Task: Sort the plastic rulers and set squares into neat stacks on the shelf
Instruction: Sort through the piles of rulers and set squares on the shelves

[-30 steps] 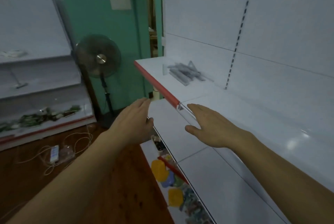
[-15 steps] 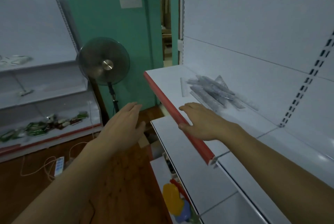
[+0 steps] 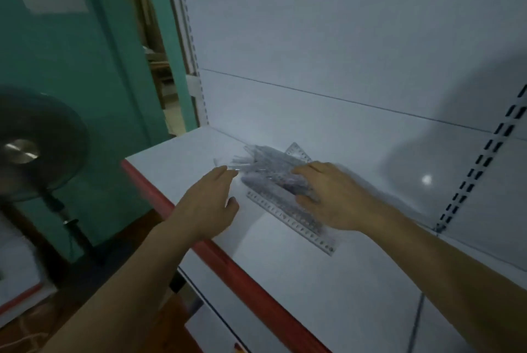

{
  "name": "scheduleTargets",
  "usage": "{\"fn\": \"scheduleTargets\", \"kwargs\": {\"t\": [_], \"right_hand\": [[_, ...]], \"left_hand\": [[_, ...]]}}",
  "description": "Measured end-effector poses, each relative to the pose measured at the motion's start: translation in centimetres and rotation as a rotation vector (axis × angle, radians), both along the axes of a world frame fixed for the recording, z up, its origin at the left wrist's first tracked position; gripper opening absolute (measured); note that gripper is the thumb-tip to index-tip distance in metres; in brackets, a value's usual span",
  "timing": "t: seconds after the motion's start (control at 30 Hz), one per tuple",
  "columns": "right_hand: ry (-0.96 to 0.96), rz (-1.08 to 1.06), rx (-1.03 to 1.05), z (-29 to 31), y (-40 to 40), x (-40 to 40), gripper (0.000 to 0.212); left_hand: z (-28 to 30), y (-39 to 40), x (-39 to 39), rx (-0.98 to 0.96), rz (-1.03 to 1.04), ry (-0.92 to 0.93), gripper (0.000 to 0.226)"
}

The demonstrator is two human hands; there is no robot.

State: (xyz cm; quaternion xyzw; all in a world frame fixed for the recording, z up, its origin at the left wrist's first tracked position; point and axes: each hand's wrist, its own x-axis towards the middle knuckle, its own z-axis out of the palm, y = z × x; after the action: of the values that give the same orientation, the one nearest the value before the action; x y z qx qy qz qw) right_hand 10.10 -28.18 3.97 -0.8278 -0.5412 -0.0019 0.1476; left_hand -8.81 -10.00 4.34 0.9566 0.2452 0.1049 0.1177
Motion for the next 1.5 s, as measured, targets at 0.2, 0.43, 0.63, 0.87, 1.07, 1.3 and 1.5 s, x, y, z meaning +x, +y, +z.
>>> {"fn": "scheduleTargets", "kwargs": {"t": [0.2,0.43,0.63,0.87,1.07,1.3,1.5], "right_hand": [[0.017,-0.124,-0.119,-0.3,2.6,0.3,0.055],[0.078,-0.243,-0.201,0.2,5.0,0.0,0.075],[-0.118,-0.258,0.137,-1.2,5.1,-0.8,0.026],[-0.119,-0.378,0.419,-2.4,6.2,-1.9,0.020],[-0.141,-0.456,0.280,-3.4,6.2,-1.8,0.025],[-0.347,-0.441,0.434,-3.6,6.4,-1.3,0.013],[-0.226,-0.581,0.517,-3.1,6.1,-1.6,0.014]], "left_hand": [[-1.7,5.3,3.5,-0.076,-0.214,-0.015,0.062],[-2.9,11.1,9.6,-0.050,-0.634,0.004,0.066],[-5.3,13.0,11.3,-0.027,-0.661,-0.364,0.041],[-5.8,13.7,11.2,-0.072,-0.710,-0.552,0.018],[-5.7,14.1,10.1,-0.171,-0.558,-0.600,0.012],[-5.5,14.0,10.0,-0.196,-0.524,-0.660,0.029],[-4.9,13.7,9.5,-0.276,-0.553,-0.722,0.039]]}}
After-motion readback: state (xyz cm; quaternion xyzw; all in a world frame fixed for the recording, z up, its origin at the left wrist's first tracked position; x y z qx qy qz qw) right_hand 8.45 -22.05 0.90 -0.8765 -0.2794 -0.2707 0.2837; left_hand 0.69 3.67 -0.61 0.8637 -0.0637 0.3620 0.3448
